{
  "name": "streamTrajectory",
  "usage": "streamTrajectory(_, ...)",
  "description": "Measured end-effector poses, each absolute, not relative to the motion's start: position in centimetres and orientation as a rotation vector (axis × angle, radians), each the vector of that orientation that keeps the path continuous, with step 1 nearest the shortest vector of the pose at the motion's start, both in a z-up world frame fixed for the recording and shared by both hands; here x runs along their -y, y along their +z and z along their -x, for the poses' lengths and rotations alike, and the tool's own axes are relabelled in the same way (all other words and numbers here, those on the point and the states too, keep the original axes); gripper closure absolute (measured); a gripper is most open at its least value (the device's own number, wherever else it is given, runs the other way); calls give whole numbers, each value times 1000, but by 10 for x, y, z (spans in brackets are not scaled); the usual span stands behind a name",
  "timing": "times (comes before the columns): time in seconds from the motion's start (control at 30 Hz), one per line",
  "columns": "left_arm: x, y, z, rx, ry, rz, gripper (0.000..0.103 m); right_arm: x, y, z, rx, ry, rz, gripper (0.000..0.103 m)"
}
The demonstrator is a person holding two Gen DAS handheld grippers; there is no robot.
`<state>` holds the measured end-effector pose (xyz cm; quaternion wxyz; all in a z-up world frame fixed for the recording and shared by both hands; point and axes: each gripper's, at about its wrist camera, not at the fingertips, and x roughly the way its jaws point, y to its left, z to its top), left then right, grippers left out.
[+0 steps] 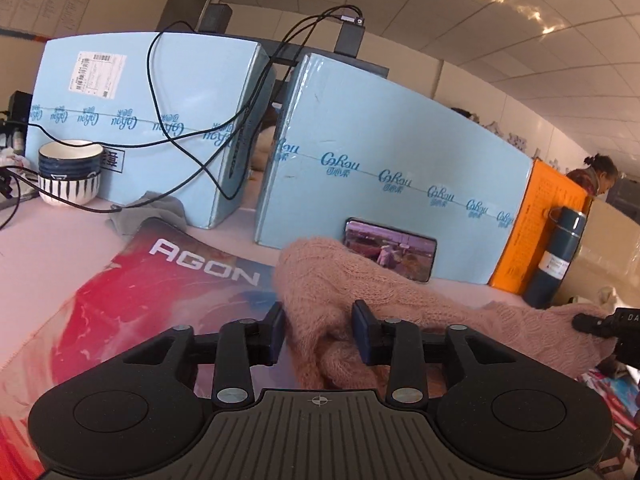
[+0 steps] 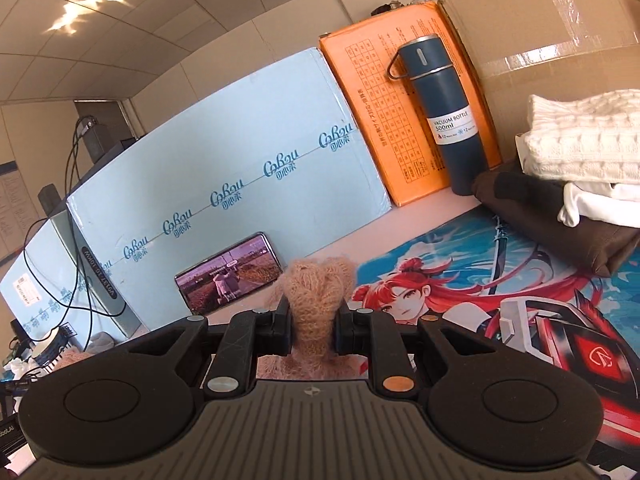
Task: Fold clothes
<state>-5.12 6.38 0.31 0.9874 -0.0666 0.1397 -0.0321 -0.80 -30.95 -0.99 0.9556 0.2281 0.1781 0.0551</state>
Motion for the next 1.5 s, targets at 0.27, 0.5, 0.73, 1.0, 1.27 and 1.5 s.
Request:
streamTrajectory(0.27,-19,4,53,-315,-82,-227,6,324,-33,0,-437,105,-555,42)
streamTrajectory(0.5,20,-19,27,-441,-175,-379,3,322,-40,-9,-531,107,-554,21)
streamTrajectory(0.73,-14,-19,11,-517,-107,-257,11,308,-41,-11,-547,104,-454,37)
streamTrajectory(1.0,-49,-2,9,-390,-17,-150,87,300,-30,-11,-520,79,-344,81)
streamTrajectory(1.27,-71,32,-8,-239,58,-12,87,317,9,-19,-357,-38,-297,83)
streamTrajectory(1.5,-105,4,-33,-411,66,161,78,344,-9,-32,-387,-98,-366,83)
